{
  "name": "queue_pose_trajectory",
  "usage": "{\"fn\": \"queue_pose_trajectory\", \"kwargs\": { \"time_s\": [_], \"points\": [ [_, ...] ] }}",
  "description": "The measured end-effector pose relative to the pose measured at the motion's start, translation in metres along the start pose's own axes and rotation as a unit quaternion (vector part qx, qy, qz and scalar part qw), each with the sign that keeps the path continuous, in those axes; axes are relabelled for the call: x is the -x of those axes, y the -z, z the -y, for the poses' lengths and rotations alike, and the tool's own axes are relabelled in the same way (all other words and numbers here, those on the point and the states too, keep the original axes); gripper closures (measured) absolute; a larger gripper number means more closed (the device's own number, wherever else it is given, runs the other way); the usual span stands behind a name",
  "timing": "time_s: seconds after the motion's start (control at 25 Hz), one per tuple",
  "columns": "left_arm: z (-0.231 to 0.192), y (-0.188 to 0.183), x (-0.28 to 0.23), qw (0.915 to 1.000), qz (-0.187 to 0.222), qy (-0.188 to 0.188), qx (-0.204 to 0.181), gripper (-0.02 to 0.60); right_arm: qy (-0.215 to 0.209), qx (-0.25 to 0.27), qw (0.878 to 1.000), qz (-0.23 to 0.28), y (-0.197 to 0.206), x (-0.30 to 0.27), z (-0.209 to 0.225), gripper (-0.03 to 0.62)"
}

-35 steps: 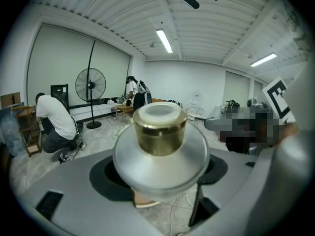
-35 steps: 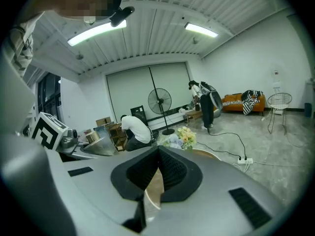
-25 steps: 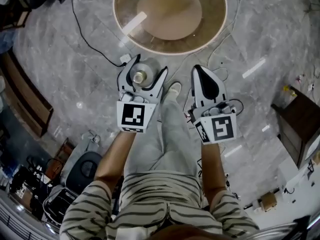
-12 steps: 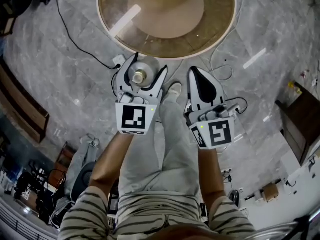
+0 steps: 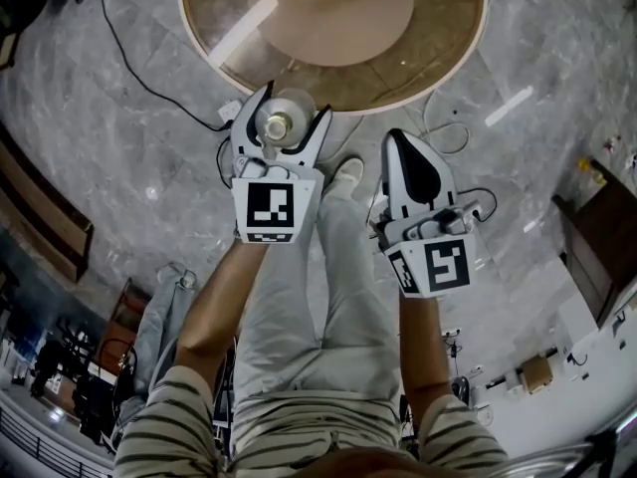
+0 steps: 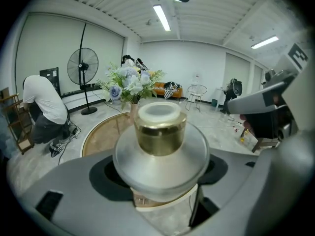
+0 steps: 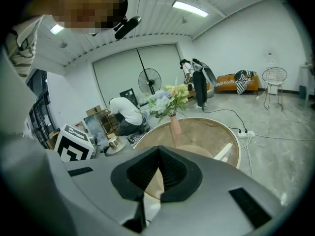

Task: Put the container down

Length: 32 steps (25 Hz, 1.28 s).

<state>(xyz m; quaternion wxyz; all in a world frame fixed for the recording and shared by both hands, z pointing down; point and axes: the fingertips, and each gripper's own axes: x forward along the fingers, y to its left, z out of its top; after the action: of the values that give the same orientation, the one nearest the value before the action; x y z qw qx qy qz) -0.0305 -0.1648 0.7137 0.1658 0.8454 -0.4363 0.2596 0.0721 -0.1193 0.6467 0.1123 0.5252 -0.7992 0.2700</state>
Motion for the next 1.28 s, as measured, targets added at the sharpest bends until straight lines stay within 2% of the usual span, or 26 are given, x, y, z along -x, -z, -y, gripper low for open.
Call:
{"fn": "queue_pose_trajectory", "kwargs": {
  "time_s": [0.36,0.88,1.28],
  "points": [
    [-0.013,0.013,-0.037,0.9999,0.007,-0.013,-0.005,0.250,-0.001,-0.003,1.000,-0.006,0.014,-0.007,0.004,0.586],
    [-0.026,0.046,-0.079,0.9996,-0.011,-0.021,-0.015,0.250,0.007,-0.011,1.000,-0.018,0.030,-0.009,0.008,0.586],
    [-0.034,0.054,-0.104,0.9992,-0.017,-0.032,-0.016,0.249,0.010,-0.014,1.000,-0.023,0.034,-0.012,0.011,0.586]
  ]
}}
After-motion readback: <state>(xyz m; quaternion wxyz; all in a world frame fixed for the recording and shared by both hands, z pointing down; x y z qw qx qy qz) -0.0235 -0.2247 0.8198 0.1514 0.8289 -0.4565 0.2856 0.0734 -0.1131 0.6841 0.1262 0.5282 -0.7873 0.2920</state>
